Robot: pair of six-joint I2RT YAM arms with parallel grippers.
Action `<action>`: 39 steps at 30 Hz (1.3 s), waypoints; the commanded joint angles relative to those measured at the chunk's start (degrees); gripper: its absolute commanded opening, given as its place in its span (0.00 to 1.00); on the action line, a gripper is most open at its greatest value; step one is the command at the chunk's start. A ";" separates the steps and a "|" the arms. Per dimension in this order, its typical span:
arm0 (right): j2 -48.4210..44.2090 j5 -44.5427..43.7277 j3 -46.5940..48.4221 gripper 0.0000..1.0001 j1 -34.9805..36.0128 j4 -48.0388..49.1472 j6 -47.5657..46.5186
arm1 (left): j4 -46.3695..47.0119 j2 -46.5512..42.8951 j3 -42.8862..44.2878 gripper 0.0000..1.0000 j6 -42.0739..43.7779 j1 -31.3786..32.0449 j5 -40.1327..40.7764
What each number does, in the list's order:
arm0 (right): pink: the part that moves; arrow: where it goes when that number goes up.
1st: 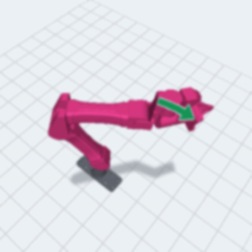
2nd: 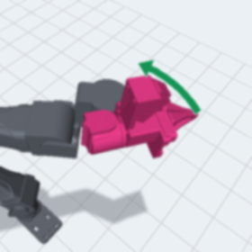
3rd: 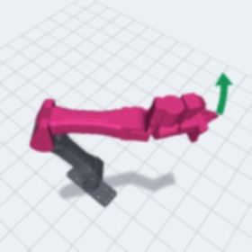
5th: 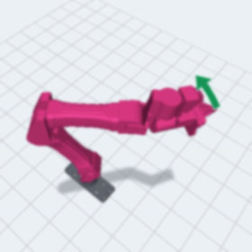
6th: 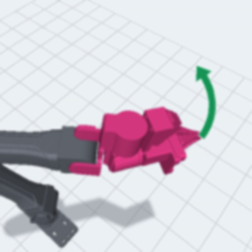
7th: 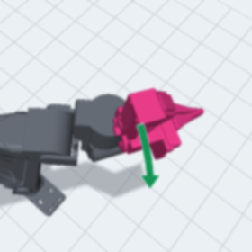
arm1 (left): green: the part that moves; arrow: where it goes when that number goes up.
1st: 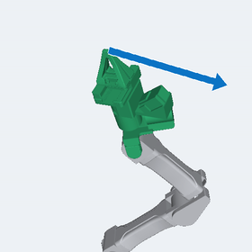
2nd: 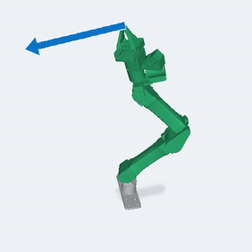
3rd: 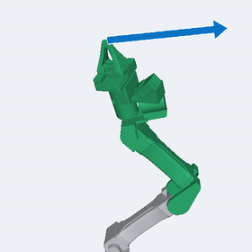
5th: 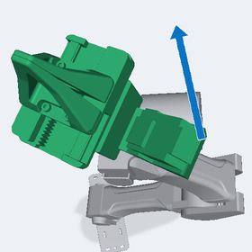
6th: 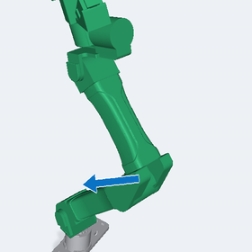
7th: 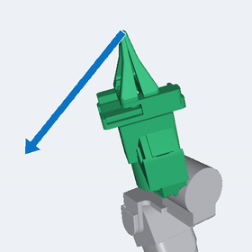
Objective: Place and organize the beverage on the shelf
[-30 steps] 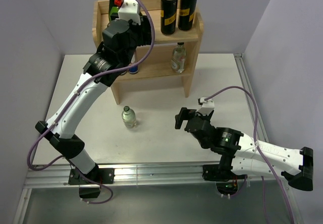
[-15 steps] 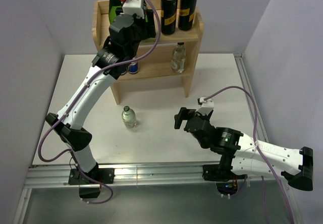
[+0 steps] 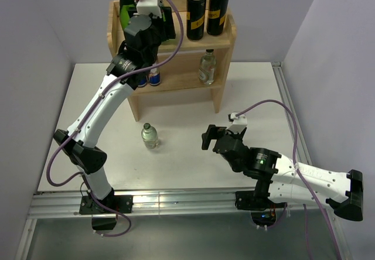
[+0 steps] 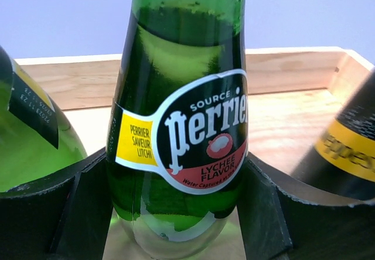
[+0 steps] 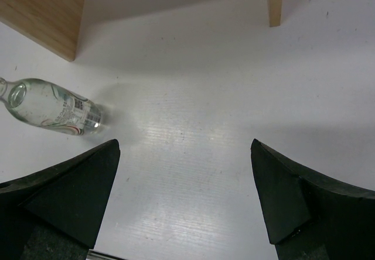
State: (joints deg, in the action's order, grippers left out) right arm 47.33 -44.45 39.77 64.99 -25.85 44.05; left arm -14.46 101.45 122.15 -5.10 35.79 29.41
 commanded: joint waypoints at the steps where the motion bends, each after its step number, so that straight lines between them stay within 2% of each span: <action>1: 0.39 -0.55 -0.74 1.00 -0.30 2.64 0.24 | 2.59 -3.09 -1.47 0.00 1.76 -2.13 4.78; 10: 1.10 0.06 -0.92 1.00 -0.30 3.43 0.42 | 4.35 -5.82 -6.13 0.01 2.29 -4.06 6.63; 12: 1.01 0.15 -0.92 1.00 -0.30 3.52 0.42 | 4.70 -5.82 -6.66 0.03 2.38 -4.15 7.41; 15: 1.10 0.06 -0.83 1.00 -0.30 3.43 0.51 | 5.05 -5.65 -6.92 0.21 2.47 -4.15 7.77; 16: 1.01 0.06 -0.92 1.00 -0.30 3.43 0.59 | 5.14 -5.65 -7.10 0.37 2.38 -4.15 7.68; 18: 0.75 -0.03 -1.01 1.00 -0.30 3.26 0.60 | 5.05 -5.56 -7.36 0.48 2.38 -4.24 7.68; 19: 0.74 -0.03 -1.10 1.00 -0.30 3.26 0.68 | 5.14 -5.65 -7.45 0.60 2.29 -4.15 7.42; 22: 0.57 -0.11 -1.10 1.00 -0.30 3.17 0.68 | 5.06 -5.65 -7.71 0.78 2.20 -4.24 7.15; 25: 0.66 -0.11 -1.18 1.00 -0.30 3.17 0.68 | 4.70 -5.65 -7.80 0.86 1.85 -4.24 6.80; 31: 0.22 -0.20 -1.45 1.00 -0.30 3.08 0.95 | 3.38 -6.26 -8.24 0.91 0.54 -4.15 6.19; 33: -0.05 -0.11 -1.62 1.00 -0.22 3.08 1.12 | 3.38 -6.61 -9.12 0.97 0.18 -4.24 5.92; 39: -0.84 -0.29 -1.80 1.00 -0.30 2.56 1.39 | 1.46 -8.28 -10.52 0.99 -1.75 -4.06 5.48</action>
State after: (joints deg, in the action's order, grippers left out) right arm 47.72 -43.55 38.41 64.99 -23.66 44.31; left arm -11.99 97.14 111.96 -5.39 33.32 31.48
